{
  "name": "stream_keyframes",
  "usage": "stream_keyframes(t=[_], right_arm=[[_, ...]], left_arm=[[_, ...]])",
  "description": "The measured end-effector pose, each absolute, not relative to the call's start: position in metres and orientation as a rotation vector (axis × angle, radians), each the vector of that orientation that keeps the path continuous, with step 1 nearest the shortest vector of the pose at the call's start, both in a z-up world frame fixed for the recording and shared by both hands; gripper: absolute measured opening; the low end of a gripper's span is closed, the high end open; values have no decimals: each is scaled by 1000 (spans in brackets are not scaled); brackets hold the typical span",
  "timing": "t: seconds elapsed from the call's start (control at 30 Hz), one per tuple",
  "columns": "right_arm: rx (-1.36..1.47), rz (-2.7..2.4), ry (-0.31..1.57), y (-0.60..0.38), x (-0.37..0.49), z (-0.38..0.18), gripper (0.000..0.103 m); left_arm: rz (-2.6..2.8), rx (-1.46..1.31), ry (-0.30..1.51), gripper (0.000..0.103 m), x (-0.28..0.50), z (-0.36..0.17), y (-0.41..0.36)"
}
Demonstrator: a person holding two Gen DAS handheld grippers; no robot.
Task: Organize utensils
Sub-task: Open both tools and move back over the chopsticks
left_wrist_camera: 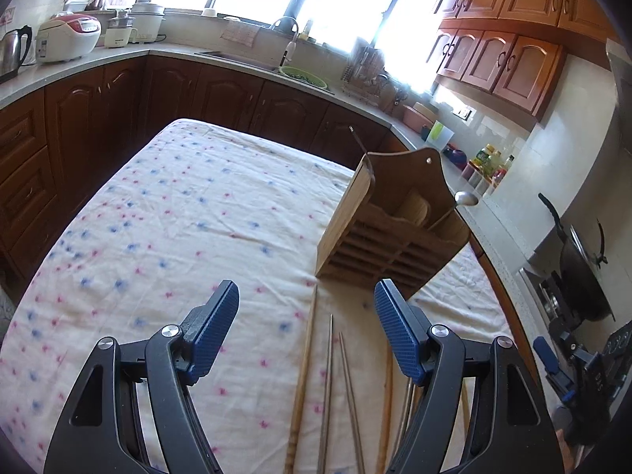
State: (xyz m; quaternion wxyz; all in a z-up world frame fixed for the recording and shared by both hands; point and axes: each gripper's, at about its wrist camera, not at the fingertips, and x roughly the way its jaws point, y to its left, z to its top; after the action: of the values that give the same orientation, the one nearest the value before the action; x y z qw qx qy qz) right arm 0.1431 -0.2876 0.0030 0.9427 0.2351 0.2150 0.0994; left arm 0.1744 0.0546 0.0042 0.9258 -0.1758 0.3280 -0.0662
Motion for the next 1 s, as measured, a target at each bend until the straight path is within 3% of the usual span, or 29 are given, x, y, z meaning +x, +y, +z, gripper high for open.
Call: stream_keyframes(t=[0.33,0.8,1.0], right_arm=[[377,119,505,-285,88,-20,93],[322,116,581,-277,89,-42,90],[318,110,654,-277,104,-55,78]], left_arm=[[-119,-245,707,73,132,-22,41],[-88,-188,755,73,135,-38,39],[-102,-162,794,67,150,-44,34]])
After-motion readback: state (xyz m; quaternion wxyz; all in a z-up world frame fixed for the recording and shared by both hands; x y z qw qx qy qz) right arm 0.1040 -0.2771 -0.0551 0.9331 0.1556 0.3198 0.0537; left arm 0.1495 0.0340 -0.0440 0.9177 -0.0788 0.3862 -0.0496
